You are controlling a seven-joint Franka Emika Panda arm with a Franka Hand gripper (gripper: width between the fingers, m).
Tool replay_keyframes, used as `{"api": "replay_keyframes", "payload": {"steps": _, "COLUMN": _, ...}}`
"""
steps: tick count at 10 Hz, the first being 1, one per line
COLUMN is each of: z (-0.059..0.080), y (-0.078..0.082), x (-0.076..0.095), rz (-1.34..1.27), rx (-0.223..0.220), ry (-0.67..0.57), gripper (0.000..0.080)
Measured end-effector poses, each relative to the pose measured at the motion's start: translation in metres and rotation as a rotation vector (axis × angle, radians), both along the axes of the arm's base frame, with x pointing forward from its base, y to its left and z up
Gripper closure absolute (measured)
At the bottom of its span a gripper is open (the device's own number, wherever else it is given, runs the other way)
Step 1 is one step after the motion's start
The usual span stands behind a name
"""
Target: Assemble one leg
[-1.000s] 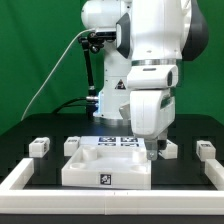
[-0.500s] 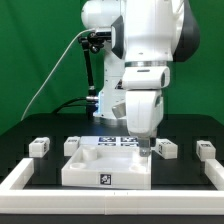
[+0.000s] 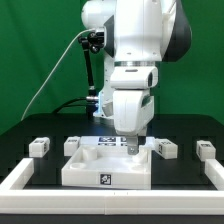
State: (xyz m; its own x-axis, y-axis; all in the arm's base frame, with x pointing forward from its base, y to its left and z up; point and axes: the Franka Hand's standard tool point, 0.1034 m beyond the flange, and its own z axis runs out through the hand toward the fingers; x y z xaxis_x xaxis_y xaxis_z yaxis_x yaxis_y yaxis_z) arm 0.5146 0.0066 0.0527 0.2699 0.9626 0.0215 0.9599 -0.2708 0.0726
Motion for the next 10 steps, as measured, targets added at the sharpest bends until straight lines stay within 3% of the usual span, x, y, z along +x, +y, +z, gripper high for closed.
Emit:
{"api": "replay_keyframes", "payload": {"steps": 4, "z": -0.014, "y": -0.006, "x": -0.065, "rz": -0.011, "rx": 0.007, "ry": 0.008, "gripper": 0.0150}}
{"api": "replay_keyframes", "payload": {"steps": 6, "z": -0.020, "y": -0.009, "x": -0.076, "rz": -0.019, "rx": 0.008, "ry": 0.030, "gripper": 0.0150}}
{"api": "replay_keyframes", "payload": {"steps": 9, "z": -0.021, "y": -0.010, "x": -0.076, "rz": -0.014, "rx": 0.007, "ry": 0.031, "gripper": 0.0150}}
{"api": "replay_keyframes", "payload": {"steps": 10, "z": -0.030, "y": -0.019, "x": -0.081, "rz": 0.074, "rx": 0.002, "ry": 0.049, "gripper": 0.0150}}
